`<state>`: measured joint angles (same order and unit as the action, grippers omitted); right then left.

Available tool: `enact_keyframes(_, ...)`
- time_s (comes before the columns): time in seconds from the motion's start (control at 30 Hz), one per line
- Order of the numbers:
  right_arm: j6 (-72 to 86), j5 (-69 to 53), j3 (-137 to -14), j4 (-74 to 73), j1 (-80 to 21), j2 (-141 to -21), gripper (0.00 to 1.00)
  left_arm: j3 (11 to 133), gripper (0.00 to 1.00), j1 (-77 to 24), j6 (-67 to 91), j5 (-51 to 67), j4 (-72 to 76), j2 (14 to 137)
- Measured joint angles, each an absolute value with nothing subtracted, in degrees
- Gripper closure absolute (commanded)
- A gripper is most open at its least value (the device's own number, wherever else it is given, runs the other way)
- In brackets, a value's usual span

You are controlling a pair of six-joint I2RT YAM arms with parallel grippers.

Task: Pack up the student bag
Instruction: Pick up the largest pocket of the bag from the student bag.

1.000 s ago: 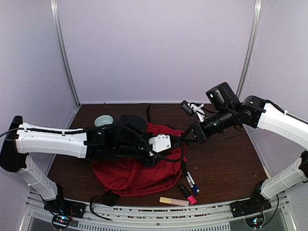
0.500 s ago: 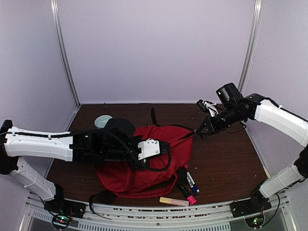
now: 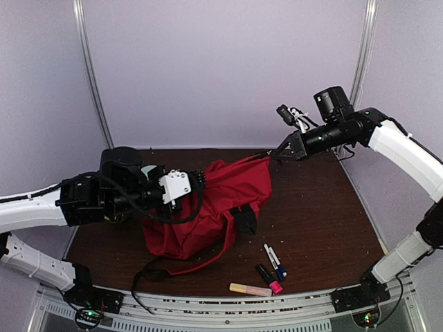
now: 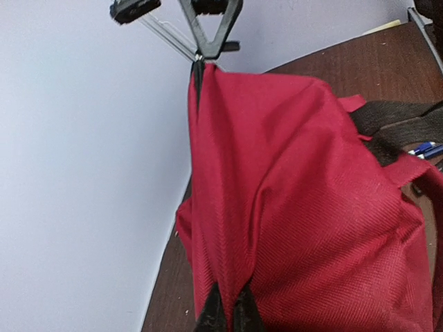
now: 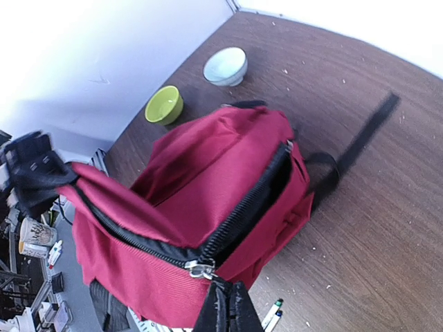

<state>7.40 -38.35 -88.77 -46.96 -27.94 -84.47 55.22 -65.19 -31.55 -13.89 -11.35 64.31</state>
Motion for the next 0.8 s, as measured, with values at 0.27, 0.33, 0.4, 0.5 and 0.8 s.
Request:
enact_keyframes(0.27, 11.09, -35.48, -76.66, -41.15, -34.65, -72.73, 1.00, 53.60, 0.27, -58.85, -33.01, -7.09, -18.55, 61.84)
enact_keyframes(0.33, 12.64, -34.35, -72.29, -40.32, -37.39, -70.57, 1.00, 52.10, 0.24, -58.30, -30.81, -4.69, -24.29, 59.99)
enact_keyframes(0.4, 13.93, -33.65, -70.00, -39.81, -39.92, -70.30, 1.00, 52.14, 0.28, -58.26, -29.54, -3.01, -26.09, 59.83)
enact_keyframes(0.5, 15.29, -32.60, -68.93, -39.00, -43.03, -70.78, 1.00, 55.09, 0.31, -60.40, -26.52, 1.89, -28.47, 62.04)
enact_keyframes(0.8, 16.62, -30.96, -68.93, -37.34, -44.31, -70.78, 1.00, 73.36, 0.27, -67.26, -21.45, 12.97, -21.54, 80.36)
